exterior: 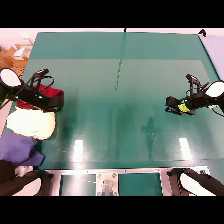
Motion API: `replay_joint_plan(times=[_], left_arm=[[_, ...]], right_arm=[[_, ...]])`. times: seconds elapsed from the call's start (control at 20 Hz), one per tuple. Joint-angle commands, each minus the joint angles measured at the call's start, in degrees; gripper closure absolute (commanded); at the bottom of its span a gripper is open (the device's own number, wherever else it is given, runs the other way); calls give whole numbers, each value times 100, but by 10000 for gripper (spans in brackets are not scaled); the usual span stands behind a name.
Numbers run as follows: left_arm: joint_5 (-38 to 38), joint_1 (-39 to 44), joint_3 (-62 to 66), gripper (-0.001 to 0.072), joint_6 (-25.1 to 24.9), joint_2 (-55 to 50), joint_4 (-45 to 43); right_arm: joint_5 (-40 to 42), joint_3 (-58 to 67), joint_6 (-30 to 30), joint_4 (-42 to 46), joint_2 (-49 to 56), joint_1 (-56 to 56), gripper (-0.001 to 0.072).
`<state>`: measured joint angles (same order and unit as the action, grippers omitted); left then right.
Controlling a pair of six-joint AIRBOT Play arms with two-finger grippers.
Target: Fold the shirts.
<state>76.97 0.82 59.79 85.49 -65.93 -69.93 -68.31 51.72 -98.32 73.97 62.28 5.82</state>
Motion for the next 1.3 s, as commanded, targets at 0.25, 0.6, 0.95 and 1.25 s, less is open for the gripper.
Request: replay_joint_plan(times=[0.25,0.6,0.95,1.25], left_arm=[[-973,2,-2,666,-15,-2,-68],[-2509,0,9,-13,-435,-214,-3067],[-2889,0,9,-13,-909,-1895,-3716],[-3119,2,195,676,-918,-2334,-4098]], right_arm=[[319,-4,-2,-4,0,-4,697],[750,-2,0,-2,0,-4,697],[1029,-2,-2,-4,0,-4,697],[1025,-2,0,-7,0,-4,697]])
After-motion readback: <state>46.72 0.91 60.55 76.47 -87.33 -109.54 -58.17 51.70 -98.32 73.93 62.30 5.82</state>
